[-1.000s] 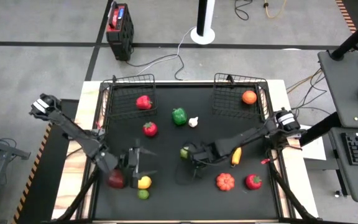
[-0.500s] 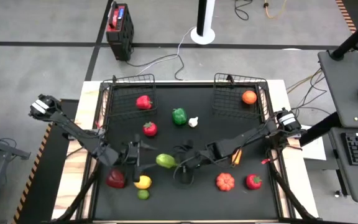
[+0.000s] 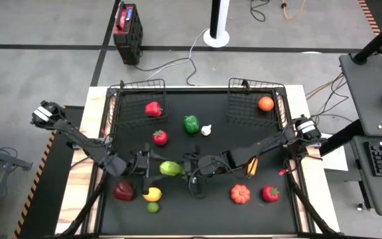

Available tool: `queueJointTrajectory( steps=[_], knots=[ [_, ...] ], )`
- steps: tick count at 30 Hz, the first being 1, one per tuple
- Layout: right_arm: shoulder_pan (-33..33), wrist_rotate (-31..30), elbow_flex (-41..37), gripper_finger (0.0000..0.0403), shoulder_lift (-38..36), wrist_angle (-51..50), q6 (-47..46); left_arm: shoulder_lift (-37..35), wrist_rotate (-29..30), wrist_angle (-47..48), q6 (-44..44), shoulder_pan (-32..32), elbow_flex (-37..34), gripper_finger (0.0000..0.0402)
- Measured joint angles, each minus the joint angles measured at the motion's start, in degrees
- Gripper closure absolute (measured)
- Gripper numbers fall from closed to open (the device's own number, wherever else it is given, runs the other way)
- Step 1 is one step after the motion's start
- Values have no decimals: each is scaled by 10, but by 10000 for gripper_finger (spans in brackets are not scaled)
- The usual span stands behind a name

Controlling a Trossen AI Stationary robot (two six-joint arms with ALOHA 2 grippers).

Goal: Sort produce into baskets
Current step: Put the cucumber into the left wire basket

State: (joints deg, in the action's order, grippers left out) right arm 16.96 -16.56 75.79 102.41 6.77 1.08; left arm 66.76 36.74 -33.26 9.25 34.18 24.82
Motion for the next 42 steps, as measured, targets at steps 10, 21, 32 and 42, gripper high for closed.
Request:
queueJointTrajectory(
  steps=[10, 21, 32, 42],
  knots=[
    [-1, -2, 0, 208, 0, -7, 1, 8, 0, -6, -12, -6, 7, 192],
    [-1, -2, 8, 116, -2, -47, -28, 4, 14, -8, -3, -11, 7, 222],
    [-10, 2, 28, 62, -83, -221, -105, -52, 139, 218, 29, -35, 94, 222],
    [-11, 0, 28, 73, -116, -263, -117, -50, 150, 833, 191, -181, 328, 223]
  ],
)
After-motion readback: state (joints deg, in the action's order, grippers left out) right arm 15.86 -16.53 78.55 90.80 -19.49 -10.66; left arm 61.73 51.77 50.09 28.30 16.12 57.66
